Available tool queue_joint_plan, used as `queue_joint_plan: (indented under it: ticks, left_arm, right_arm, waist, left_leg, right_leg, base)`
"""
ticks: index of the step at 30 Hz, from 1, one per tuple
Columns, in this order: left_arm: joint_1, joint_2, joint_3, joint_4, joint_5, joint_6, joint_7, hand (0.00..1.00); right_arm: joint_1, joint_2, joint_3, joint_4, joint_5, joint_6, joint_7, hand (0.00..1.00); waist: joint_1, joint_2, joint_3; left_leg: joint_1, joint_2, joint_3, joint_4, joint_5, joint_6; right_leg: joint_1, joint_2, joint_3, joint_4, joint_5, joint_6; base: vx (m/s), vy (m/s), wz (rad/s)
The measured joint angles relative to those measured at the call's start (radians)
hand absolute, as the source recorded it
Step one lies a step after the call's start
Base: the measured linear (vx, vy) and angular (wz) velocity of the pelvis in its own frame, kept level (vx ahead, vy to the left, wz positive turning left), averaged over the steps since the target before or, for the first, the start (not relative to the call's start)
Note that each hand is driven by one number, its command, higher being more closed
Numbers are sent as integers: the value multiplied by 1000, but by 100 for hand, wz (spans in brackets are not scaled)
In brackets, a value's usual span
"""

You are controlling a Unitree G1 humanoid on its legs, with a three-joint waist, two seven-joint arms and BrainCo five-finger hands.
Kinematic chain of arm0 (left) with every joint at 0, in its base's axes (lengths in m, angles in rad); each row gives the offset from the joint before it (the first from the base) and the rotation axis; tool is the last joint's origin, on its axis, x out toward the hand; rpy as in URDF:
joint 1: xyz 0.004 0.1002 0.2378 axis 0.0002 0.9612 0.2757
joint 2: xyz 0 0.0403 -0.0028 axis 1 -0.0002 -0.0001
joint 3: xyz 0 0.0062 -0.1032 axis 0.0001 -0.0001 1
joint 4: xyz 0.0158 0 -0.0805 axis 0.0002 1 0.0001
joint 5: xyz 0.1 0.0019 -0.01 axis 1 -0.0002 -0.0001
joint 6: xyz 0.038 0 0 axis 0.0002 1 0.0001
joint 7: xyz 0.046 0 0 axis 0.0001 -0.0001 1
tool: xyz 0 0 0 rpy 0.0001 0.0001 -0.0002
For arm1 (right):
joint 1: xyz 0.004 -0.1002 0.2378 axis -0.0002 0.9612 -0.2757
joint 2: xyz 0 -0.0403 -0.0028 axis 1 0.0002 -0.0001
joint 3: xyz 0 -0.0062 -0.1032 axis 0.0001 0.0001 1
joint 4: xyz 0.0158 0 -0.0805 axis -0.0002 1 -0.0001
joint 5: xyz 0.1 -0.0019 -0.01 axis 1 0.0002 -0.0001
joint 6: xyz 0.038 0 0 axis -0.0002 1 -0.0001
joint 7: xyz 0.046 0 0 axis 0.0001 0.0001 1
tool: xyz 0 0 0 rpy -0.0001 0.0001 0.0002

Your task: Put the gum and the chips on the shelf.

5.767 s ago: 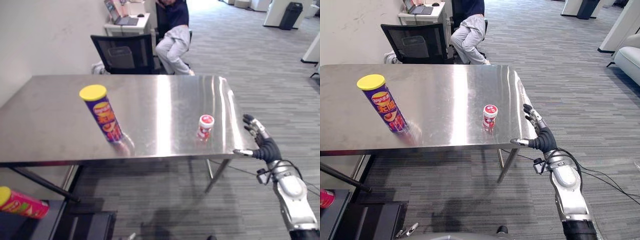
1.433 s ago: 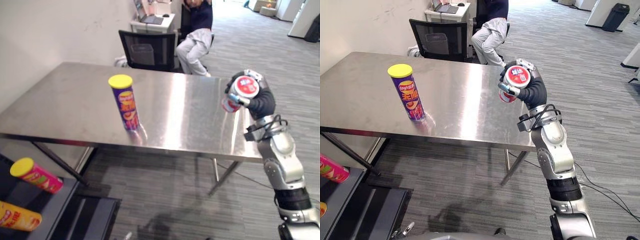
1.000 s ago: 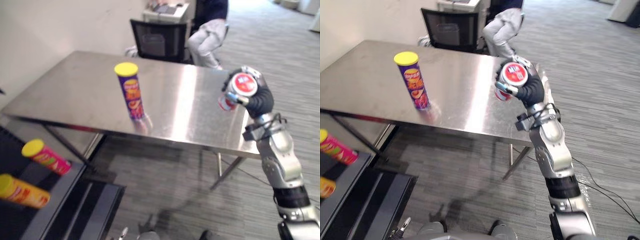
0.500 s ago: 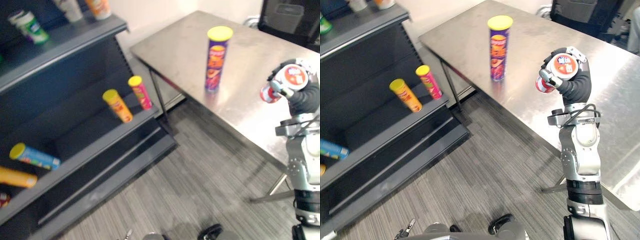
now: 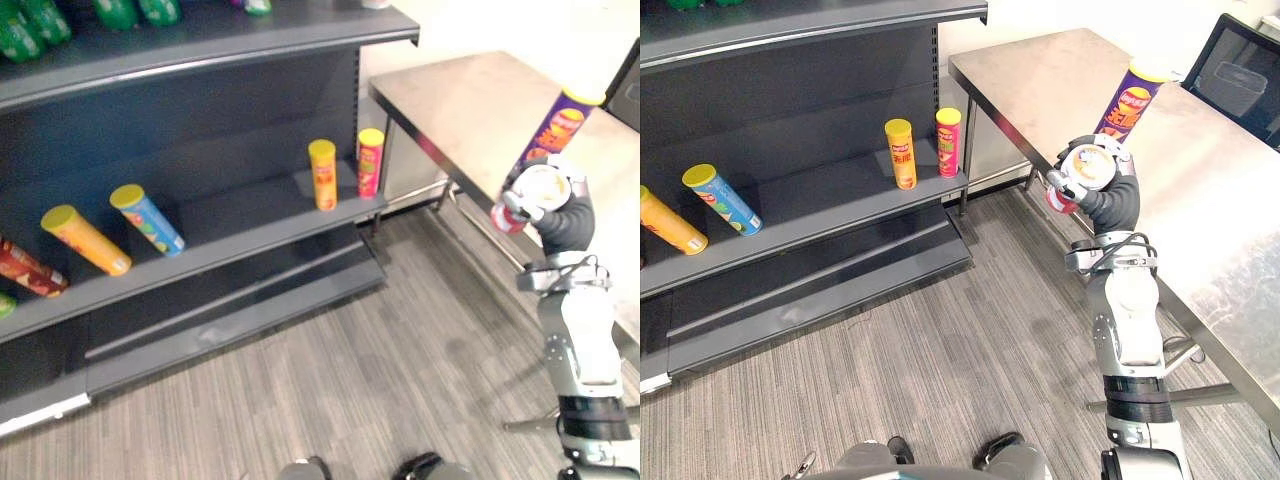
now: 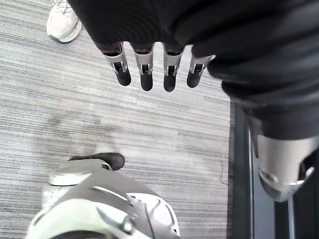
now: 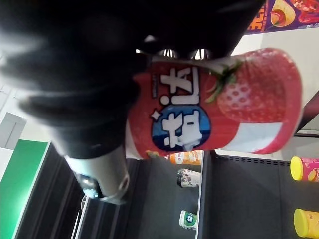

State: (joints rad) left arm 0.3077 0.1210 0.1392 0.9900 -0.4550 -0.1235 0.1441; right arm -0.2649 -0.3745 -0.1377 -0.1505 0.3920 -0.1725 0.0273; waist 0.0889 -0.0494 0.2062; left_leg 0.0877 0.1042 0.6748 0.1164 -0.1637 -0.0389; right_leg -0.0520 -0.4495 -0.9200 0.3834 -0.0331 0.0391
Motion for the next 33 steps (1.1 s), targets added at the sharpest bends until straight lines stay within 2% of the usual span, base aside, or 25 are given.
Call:
queue_joint_plan:
  ticks: [6,12,16,19,21,24,25,26,27,28,29,30,33]
  left_arm:
    - [-7,-11,23,3,-2,-27,-24,0]
    - [-9,-21,24,-15,-7,-41,-45,0]
    - [-9,-26,17,-19,-15,-42,-81,0]
    - [-8,-31,13,-54,-53,-43,-82,0]
    - [-7,-30,14,-73,-56,-41,-82,0]
    - [-8,-34,14,-89,-93,-40,-76,0]
    - [-7,-36,14,-95,-93,-39,-71,0]
    - [-1,-38,13,-114,-89,-37,-66,0]
    - [4,-38,11,-146,-81,-36,-60,0]
    - [4,-39,7,-163,-76,-33,-58,0]
    - [2,-34,4,-189,-69,-25,-49,0]
    - [2,-33,5,-199,-68,-18,-37,0]
    - [2,-31,6,-200,-72,4,-15,0]
  right_arm:
    - [-2,-1,2,-8,0,1,28,100]
    - [-30,-3,24,-10,-1,11,59,100]
    - [-37,-9,68,-10,-2,21,93,100]
    - [-62,-11,107,-9,-3,23,119,100]
    - [-86,-10,159,-9,-4,37,152,100]
    - [-82,-7,196,-7,-3,45,179,100]
    - [-78,0,206,-7,-2,46,187,100]
    - [-65,1,215,-8,-1,43,193,100]
    - [-37,2,218,-13,-1,34,195,100]
    - [-19,4,218,-18,-2,32,195,100]
    - [7,10,222,-24,-2,31,195,100]
    - [16,21,229,-25,-2,31,194,100]
    - [10,61,241,-30,0,29,196,100]
  waist:
    - [-1,1,1]
    - [0,0,1]
    - [2,-2,5]
    - [7,-5,28]
    - [12,-11,44]
    - [29,-13,52]
    - [29,-8,58]
    - [28,-4,59]
    - [26,1,63]
    - [23,10,68]
    - [24,8,69]
    - [25,5,71]
    - [33,8,78]
  left_leg:
    - [-39,35,8,50,-5,2]
    - [-49,44,0,65,-5,3]
    - [-53,29,-20,67,-8,6]
    - [-75,29,-37,125,-39,22]
    - [-111,24,-66,191,-80,46]
    - [-149,21,-108,245,-110,73]
    - [-169,20,-146,259,-118,86]
    - [-194,11,-199,275,-124,97]
    - [-214,4,-265,289,-125,113]
    - [-230,4,-297,297,-125,122]
    - [-254,-10,-357,311,-124,136]
    - [-260,-28,-388,315,-122,145]
    - [-260,-76,-446,337,-123,146]
  right_leg:
    - [-22,37,19,-28,0,0]
    - [-29,36,22,-11,0,0]
    - [-30,-3,23,36,0,0]
    - [-30,-44,25,87,0,0]
    - [-30,-79,27,120,1,1]
    - [-33,-94,54,134,35,5]
    - [-41,-93,102,149,79,-21]
    - [-69,-81,205,174,139,-53]
    - [-115,-63,344,220,171,-56]
    - [-135,-39,417,238,143,-36]
    - [-158,15,521,266,51,10]
    - [-170,44,572,274,14,13]
    - [-216,117,649,279,-43,47]
  base:
    - [4,18,-6]
    - [32,8,3]
    - [3,24,20]
    - [-20,60,27]
    - [-55,126,36]
    - [-61,139,43]
    - [-70,176,85]
    - [-38,233,130]
    - [-2,180,128]
    - [35,111,153]
    - [44,64,143]
    - [50,68,136]
    - [59,89,99]
